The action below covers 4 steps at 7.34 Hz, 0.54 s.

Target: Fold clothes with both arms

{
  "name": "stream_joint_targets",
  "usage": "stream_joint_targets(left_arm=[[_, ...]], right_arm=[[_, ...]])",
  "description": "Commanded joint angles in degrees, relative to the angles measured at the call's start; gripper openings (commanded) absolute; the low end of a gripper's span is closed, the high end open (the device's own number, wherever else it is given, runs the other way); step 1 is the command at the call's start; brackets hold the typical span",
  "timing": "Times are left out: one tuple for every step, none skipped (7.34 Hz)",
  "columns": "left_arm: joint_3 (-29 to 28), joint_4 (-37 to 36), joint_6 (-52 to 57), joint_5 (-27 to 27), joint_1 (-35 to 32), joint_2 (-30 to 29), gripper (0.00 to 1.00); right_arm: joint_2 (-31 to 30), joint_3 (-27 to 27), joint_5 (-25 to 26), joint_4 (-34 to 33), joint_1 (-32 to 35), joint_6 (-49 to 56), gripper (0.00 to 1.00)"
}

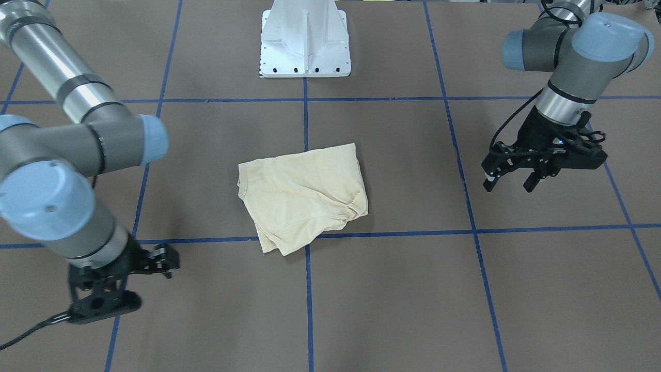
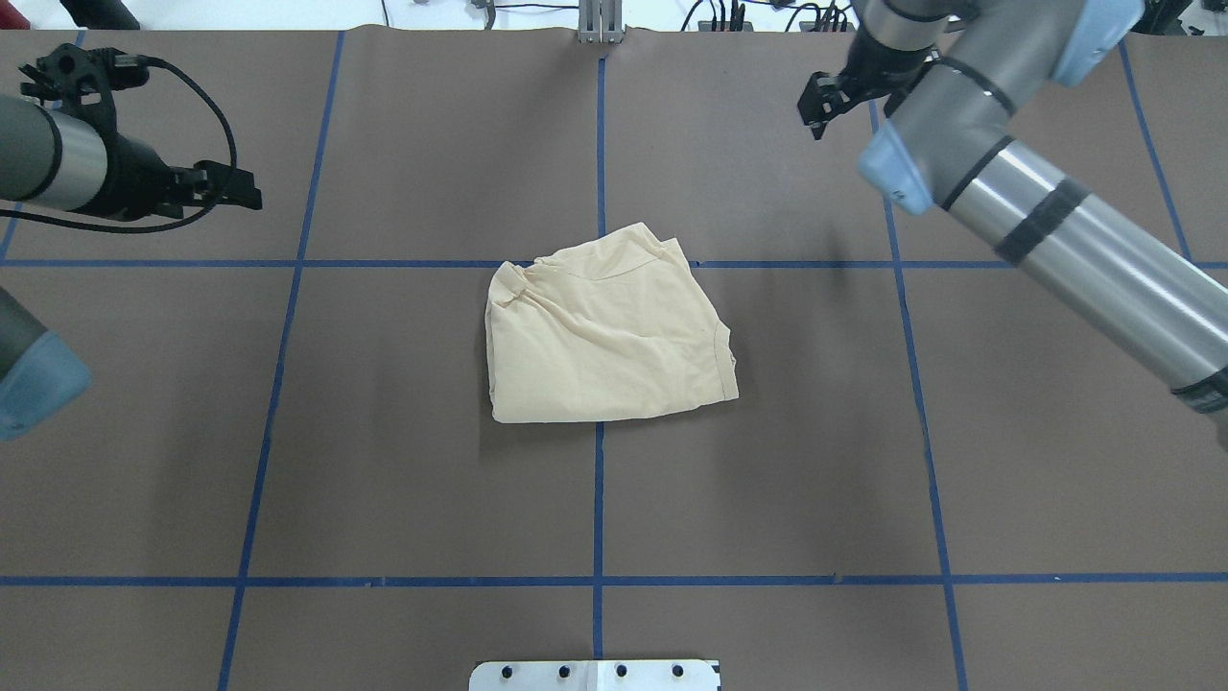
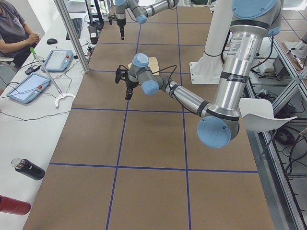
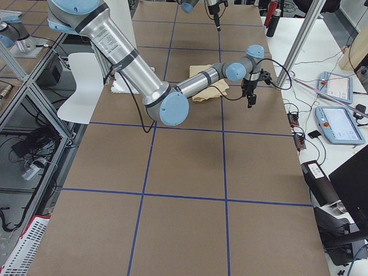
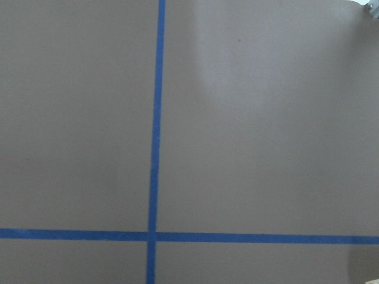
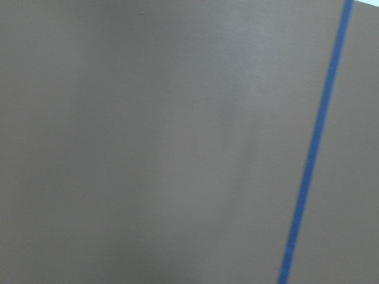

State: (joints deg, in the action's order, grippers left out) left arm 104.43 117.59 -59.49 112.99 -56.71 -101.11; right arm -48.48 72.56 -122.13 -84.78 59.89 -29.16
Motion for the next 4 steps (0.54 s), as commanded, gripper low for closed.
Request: stream_joint_targets(left_arm=[[-0.19, 3.5, 4.79, 2.49, -7.69, 4.5, 1.0], [-0.37, 3.53, 7.09, 2.59, -9.28, 4.69, 1.0], [-0.63, 3.53, 6.94, 2.59, -9.3, 5.48, 1.0], [-1.68, 3.53, 7.37, 2.24, -9.12, 5.74, 1.0]], right_arm=[[-8.08, 3.89, -3.11, 2.58, 7.58, 1.83, 1.0], [-13.34, 5.47, -3.99, 9.82, 9.96, 1.13, 1.0], [-17.57, 5.14, -3.12, 19.29, 9.9, 1.73, 1.0], [-18.05, 4.18, -0.51, 21.56, 9.98, 2.0, 1.0]])
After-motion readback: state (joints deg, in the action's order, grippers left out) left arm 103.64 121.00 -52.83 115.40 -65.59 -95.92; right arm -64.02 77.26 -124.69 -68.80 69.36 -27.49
